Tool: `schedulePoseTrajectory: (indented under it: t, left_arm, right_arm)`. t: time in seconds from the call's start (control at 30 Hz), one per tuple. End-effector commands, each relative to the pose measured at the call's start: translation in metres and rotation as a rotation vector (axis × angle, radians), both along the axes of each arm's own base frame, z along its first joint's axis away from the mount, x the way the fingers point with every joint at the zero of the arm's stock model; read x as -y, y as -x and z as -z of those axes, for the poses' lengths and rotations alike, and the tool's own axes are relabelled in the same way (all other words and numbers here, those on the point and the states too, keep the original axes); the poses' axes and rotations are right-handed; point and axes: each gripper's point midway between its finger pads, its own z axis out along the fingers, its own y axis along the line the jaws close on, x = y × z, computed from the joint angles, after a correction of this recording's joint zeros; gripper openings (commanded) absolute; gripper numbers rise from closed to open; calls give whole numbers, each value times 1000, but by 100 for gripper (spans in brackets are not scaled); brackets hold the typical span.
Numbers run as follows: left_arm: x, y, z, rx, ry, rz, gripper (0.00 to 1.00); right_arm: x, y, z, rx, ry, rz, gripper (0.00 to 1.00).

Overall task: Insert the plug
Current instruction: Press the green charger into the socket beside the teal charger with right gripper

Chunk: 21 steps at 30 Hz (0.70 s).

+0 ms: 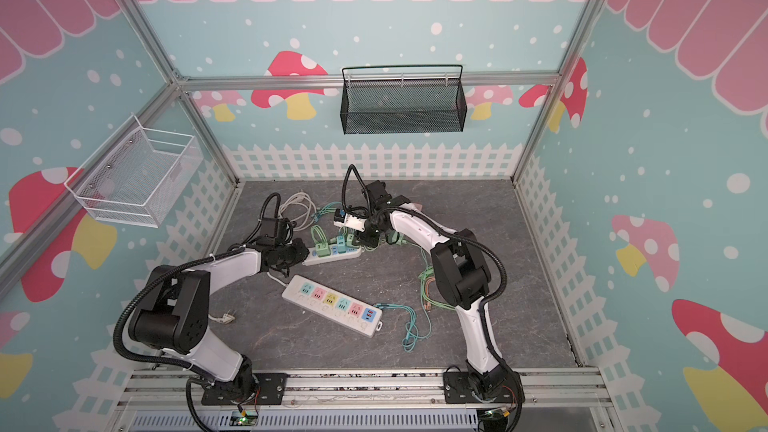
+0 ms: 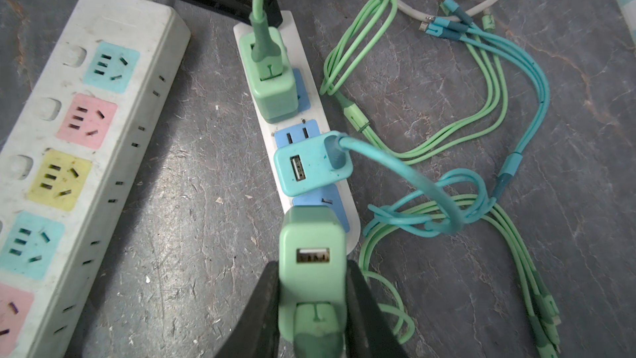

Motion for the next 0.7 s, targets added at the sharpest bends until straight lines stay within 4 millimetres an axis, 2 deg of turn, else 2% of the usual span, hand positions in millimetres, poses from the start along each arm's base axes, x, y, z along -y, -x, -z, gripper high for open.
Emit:
schedulePoseTrajectory:
  t: [0.0,0.2,0.67]
  left_arm:
    - [0,1,13,-36,-9,27,21]
    - [1,2,20,-51,-7,34,21]
    - [5,-6,24,-58,2,55,21]
  right_arm:
    - [-4,3,11,8,12,-47,0]
    - [-7,4,13,7,-3,-70,0]
    - [-2,12,36,-25,45,-86,0]
